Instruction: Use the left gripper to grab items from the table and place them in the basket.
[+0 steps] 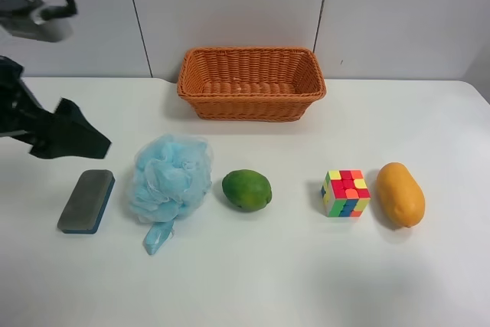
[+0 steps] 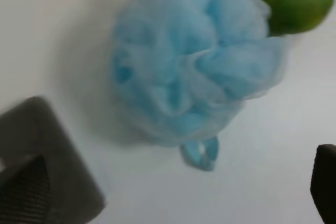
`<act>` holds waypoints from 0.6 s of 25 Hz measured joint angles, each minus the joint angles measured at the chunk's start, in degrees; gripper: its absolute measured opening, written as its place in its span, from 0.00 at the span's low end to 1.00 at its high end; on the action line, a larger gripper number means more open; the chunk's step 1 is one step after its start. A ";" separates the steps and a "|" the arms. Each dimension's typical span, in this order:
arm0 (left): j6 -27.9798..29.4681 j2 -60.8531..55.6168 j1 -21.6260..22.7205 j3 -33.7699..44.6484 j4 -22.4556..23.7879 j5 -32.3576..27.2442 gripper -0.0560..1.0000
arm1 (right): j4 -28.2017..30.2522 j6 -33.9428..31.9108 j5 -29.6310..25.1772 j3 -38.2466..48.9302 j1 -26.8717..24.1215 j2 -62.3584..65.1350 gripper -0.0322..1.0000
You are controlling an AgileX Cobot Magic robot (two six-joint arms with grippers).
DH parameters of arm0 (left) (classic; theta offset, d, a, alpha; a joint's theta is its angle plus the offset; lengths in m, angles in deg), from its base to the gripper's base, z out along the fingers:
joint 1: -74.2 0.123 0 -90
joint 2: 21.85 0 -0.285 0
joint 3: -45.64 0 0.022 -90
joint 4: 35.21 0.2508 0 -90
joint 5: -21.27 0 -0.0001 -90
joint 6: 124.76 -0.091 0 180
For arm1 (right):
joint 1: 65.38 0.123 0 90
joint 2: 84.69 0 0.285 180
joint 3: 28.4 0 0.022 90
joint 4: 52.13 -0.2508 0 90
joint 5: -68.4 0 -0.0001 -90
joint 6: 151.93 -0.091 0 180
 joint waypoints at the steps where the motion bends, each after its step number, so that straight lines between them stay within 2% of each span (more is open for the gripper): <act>1: 0.17 1.39 -2.18 0.00 -0.14 1.10 0.99 | 0.00 0.00 0.00 0.00 0.00 0.00 0.99; 6: 0.77 8.63 -9.65 0.00 -2.20 6.90 0.99 | 0.00 0.00 0.00 0.00 0.00 0.00 0.99; 9: -0.04 12.50 -12.86 0.00 -2.88 12.70 0.99 | 0.00 0.00 0.00 0.00 0.00 0.00 0.99; 12: -1.83 16.46 -14.12 0.00 -3.01 19.71 0.99 | 0.00 0.00 0.00 0.00 0.00 0.00 0.99; 15: -3.26 20.55 -14.25 0.00 -3.17 24.28 0.99 | 0.00 0.00 0.00 0.00 0.00 0.00 0.99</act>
